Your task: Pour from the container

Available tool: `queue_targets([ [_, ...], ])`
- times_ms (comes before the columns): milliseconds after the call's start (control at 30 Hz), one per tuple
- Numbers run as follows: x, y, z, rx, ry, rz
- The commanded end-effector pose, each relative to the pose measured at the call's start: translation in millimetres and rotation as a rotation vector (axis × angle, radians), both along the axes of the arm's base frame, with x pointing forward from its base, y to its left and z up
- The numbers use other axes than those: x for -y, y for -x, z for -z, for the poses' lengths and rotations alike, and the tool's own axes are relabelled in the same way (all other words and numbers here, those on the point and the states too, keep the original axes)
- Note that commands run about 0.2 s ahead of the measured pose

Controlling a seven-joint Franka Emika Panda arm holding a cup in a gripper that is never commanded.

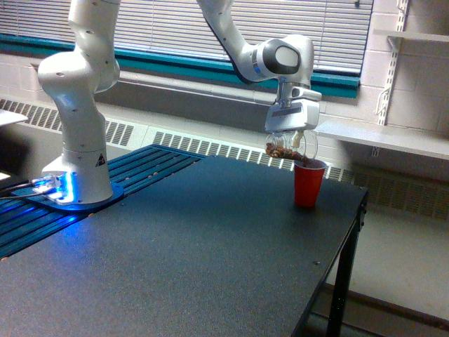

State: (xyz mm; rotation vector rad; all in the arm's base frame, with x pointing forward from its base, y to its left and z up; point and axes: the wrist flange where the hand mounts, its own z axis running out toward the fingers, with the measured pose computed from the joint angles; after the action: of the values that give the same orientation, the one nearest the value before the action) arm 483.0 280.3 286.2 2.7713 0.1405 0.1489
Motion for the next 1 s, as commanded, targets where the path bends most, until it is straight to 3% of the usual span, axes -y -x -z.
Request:
queue_targets([
  [33,-0.7,-6.3,-8.5,0.001,0.019,-0.033],
  [1000,-0.4,-0.4,-14.3,-0.062,0.070,-0.101],
])
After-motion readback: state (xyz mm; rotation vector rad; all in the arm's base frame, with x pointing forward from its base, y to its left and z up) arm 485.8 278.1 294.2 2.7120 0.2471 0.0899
